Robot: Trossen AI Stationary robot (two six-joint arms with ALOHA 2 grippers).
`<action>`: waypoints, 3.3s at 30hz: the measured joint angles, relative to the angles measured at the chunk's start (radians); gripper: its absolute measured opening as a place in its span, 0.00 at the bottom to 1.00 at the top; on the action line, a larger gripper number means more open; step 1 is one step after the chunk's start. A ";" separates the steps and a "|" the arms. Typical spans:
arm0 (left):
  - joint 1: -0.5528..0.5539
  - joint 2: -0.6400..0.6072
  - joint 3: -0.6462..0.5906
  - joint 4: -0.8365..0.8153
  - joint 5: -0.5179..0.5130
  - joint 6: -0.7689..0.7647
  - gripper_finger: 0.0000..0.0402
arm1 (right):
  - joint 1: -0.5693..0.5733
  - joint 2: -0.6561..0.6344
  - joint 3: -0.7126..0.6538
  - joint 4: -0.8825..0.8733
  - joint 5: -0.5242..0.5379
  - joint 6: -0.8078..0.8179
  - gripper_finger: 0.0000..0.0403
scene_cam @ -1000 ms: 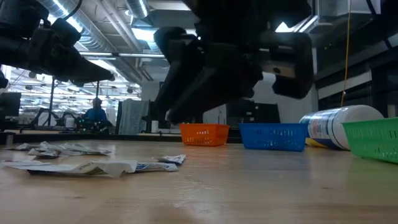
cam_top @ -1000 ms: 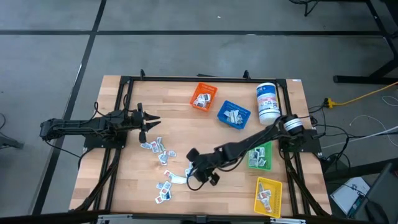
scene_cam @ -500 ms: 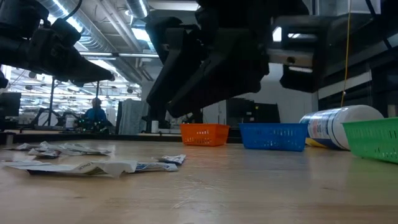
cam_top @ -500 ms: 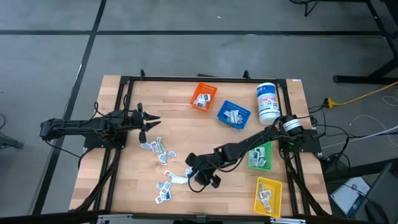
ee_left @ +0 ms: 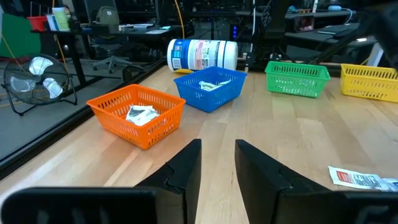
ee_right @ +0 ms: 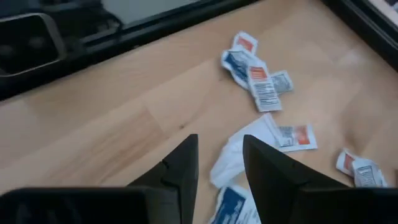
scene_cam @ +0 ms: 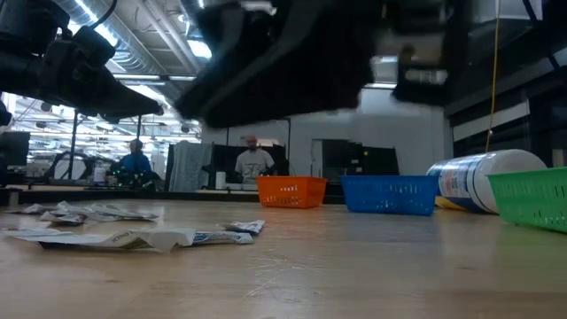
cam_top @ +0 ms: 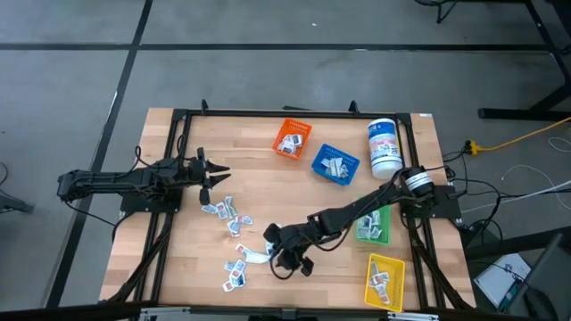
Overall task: Pick & Place First Aid Supplies
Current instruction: Put the green bandage pack into the blue basket
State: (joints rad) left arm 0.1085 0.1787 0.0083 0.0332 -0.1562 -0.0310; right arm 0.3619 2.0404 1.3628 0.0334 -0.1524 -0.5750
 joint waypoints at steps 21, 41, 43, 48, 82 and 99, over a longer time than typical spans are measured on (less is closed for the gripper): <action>0.000 0.000 0.000 0.000 0.000 0.000 0.23 | -0.059 0.152 0.094 0.041 -0.109 0.118 0.31; 0.000 0.000 0.000 0.000 0.000 0.000 0.23 | -0.095 0.195 0.095 0.013 -0.142 0.227 0.14; 0.000 0.000 0.000 0.000 0.000 0.000 0.23 | -0.096 0.195 0.095 0.011 -0.144 0.227 0.08; 0.000 0.000 0.000 0.000 0.000 0.000 0.23 | -0.097 0.195 0.095 0.009 -0.140 0.211 0.02; 0.000 0.000 0.000 0.000 -0.002 0.000 0.23 | -0.192 0.038 0.094 -0.196 -0.076 0.265 0.01; 0.000 0.000 0.000 0.000 -0.002 0.000 0.23 | -0.221 -0.317 -0.268 0.064 0.088 0.306 0.00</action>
State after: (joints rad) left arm 0.1085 0.1783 0.0082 0.0334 -0.1581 -0.0309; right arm 0.1409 1.7238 1.0944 0.0973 -0.0643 -0.2691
